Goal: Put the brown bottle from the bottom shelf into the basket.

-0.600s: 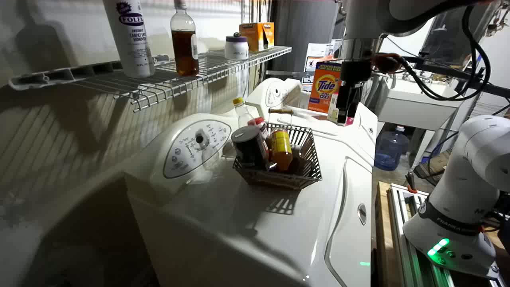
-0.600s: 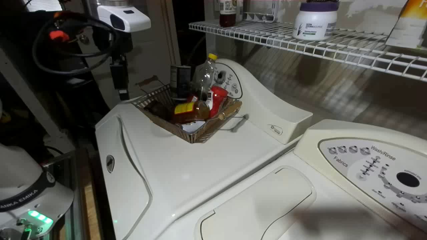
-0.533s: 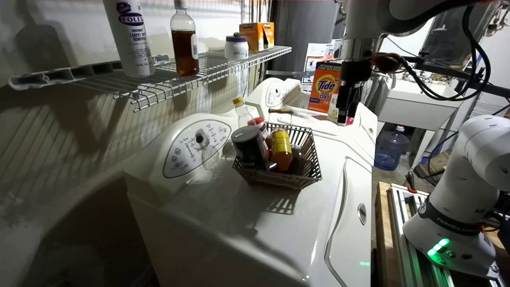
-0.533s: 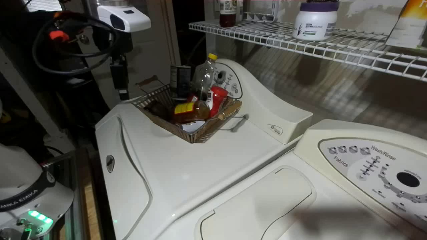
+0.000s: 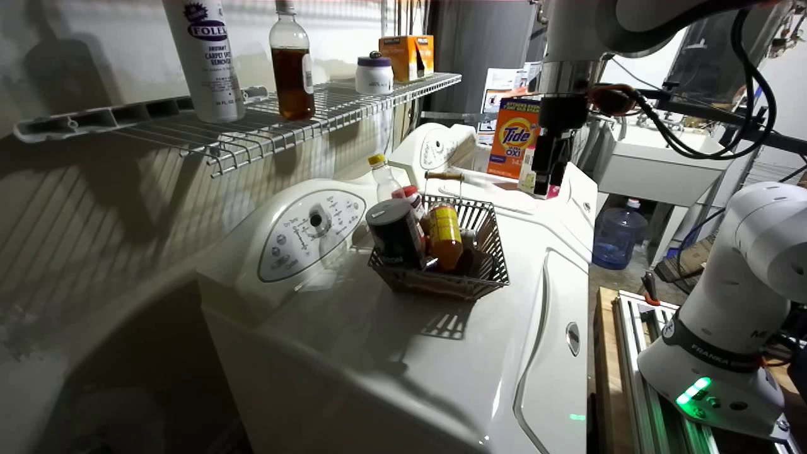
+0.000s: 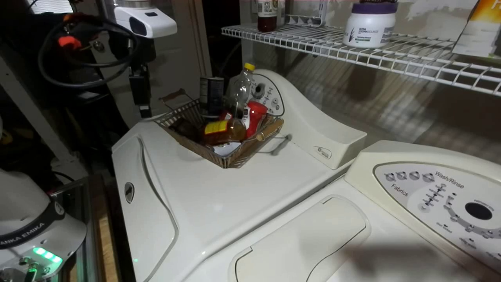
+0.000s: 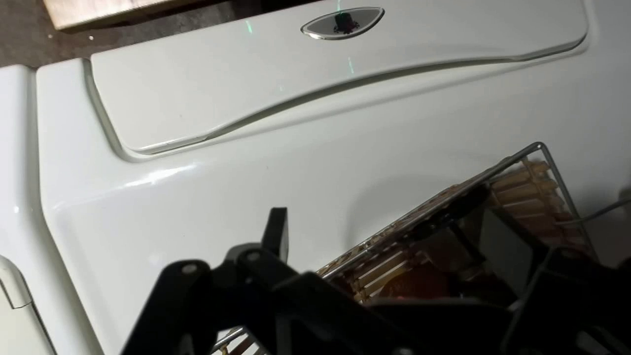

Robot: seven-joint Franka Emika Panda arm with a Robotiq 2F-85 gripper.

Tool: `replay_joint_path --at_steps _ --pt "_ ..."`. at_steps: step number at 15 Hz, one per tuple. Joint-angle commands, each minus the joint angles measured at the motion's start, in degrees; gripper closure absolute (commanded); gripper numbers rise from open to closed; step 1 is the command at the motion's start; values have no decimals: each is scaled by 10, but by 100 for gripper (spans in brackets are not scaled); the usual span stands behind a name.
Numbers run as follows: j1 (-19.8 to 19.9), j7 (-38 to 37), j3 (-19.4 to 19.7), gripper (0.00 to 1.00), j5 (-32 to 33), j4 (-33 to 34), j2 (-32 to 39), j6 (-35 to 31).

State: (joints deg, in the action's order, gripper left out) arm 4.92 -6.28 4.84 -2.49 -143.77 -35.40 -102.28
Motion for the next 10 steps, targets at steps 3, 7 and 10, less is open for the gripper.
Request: replay_joint_path --at_steps 3,7,10 --pt "-3 -2 -24 0 4 22 -2 5" --pt "-27 0 -69 0 20 96 4 15" --pt "-43 6 -95 0 29 168 33 7"
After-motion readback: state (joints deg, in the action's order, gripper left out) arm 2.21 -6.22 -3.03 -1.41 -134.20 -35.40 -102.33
